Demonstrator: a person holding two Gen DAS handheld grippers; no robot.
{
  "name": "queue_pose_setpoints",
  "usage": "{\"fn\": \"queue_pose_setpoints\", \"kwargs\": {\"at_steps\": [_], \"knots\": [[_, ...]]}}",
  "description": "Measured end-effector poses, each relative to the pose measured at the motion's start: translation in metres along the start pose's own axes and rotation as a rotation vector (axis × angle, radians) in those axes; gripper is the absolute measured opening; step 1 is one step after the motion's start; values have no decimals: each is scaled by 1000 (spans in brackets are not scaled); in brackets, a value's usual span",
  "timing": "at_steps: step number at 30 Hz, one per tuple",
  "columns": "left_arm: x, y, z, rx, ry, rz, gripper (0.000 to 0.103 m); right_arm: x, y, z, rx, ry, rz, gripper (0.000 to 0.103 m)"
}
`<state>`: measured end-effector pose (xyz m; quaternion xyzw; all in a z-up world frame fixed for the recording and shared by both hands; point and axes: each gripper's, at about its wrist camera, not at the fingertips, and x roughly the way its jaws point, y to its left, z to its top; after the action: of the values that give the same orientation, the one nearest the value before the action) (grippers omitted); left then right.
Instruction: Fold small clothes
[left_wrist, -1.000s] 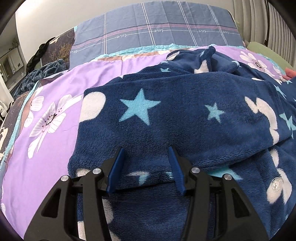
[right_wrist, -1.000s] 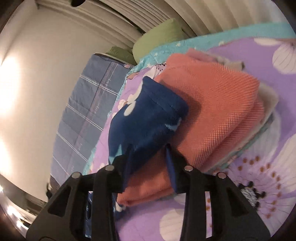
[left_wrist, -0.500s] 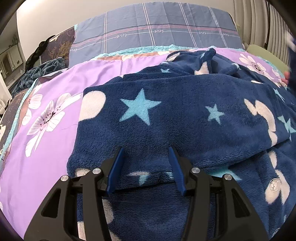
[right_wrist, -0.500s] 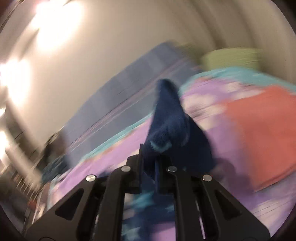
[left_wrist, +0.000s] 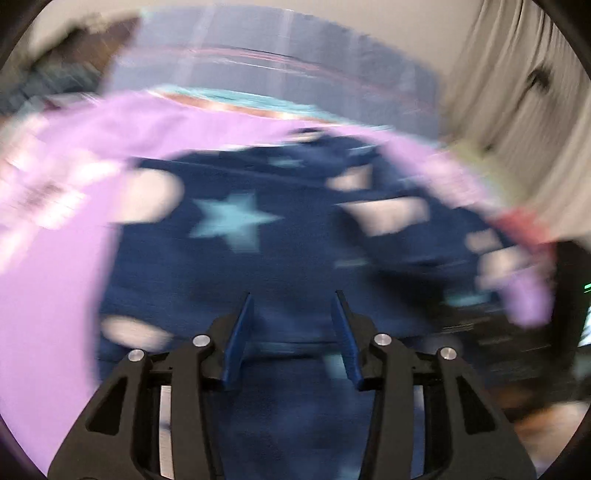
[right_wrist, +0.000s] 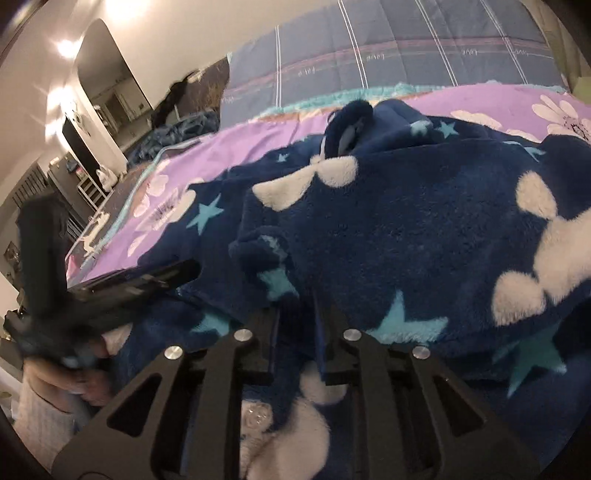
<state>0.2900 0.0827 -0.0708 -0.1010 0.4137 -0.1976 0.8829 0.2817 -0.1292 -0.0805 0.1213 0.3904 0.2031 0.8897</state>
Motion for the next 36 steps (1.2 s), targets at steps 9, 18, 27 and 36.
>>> {"fn": "queue_pose_setpoints", "kwargs": {"at_steps": [9,18,27,36], "knots": [[54,-51,17,-30,146,-155,74,-9,2,-3,-66,-9,-38,29],[63,-68,41,-25,127,-142,18,-36,-24,-9,-18,-8,-37,30],[-24,-73,79,86,-114,-86,18,-59,-99,-24,256,-18,-5,20],[-72,-16,84,58,-158,45,18,-64,-76,-9,143,-44,-34,24]]}}
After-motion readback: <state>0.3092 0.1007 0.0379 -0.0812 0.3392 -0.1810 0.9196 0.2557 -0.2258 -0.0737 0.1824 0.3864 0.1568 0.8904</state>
